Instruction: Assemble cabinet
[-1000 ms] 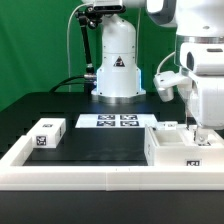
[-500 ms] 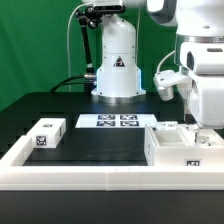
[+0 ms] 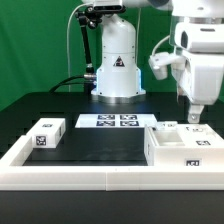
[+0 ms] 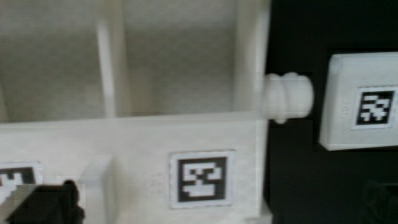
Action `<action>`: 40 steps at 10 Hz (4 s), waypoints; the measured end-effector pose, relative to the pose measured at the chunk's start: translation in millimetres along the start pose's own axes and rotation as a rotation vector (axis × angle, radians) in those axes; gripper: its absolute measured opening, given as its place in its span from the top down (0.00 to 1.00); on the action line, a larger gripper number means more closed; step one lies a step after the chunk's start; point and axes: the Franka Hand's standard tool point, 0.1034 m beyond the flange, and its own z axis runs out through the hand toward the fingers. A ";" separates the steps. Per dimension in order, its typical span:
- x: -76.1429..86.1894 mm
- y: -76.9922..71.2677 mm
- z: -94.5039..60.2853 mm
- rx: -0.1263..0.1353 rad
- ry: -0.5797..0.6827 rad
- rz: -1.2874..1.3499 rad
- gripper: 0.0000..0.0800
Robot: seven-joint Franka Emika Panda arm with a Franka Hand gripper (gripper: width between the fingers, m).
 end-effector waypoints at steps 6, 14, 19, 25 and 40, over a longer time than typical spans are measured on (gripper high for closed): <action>-4.3 -30.9 6.4 0.012 -0.007 0.000 0.00; 5.1 -96.0 41.1 -0.001 0.024 -0.017 0.00; 5.4 -103.9 60.0 0.018 0.038 -0.013 0.00; 2.0 -110.7 81.1 0.047 0.054 0.009 0.00; 0.2 -108.4 75.6 0.048 0.046 0.011 0.91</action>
Offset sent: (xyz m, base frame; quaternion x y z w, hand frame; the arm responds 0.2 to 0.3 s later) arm 0.0000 0.0000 0.0000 0.0000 0.0000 0.0000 1.0000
